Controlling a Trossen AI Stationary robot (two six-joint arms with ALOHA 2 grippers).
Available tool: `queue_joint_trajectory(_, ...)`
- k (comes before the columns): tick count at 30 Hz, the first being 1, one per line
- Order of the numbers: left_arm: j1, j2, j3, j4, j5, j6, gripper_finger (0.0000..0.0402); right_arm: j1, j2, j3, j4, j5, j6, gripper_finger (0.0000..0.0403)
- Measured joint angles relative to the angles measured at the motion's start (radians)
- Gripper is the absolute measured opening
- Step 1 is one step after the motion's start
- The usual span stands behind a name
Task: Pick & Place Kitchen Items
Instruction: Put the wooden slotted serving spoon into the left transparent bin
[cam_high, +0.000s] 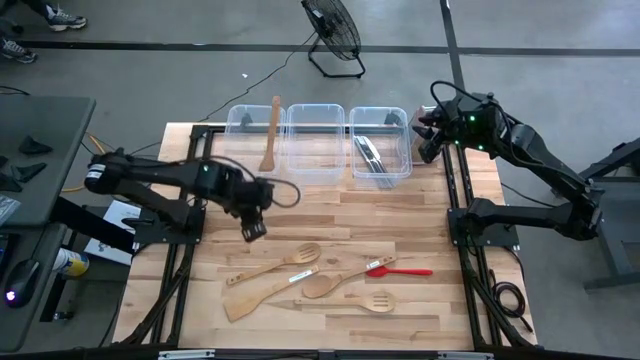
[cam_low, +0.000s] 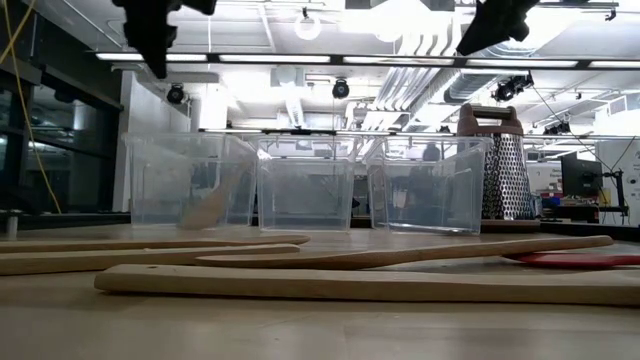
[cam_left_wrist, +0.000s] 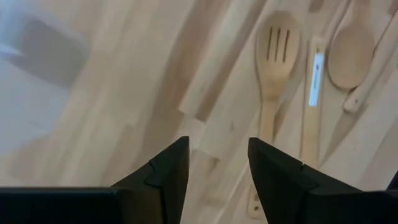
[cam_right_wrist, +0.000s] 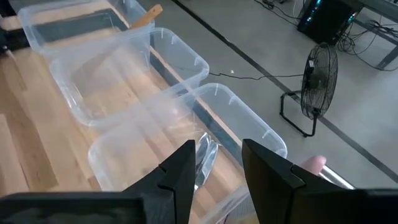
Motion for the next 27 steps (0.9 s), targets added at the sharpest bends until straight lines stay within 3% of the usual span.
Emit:
queue_joint_trajectory(7, -0.103, 0.027, -0.105, 0.07, 0.028, -0.152, 0.0168, 0.0, 0.0, 0.0, -0.011, -0.026, -0.05, 0.0124)
queue_joint_trajectory(17, -0.203, 0.182, -0.15, 0.206, 0.086, -0.13, 0.0168, 0.0, -0.007, 0.0, -0.122, -0.04, -0.077, 0.0124)
queue_joint_trajectory(27, -0.249, 0.324, -0.15, 0.292, 0.081, -0.119, 0.0168, 0.0, -0.069, 0.0, -0.144, -0.003, -0.065, 0.0125)
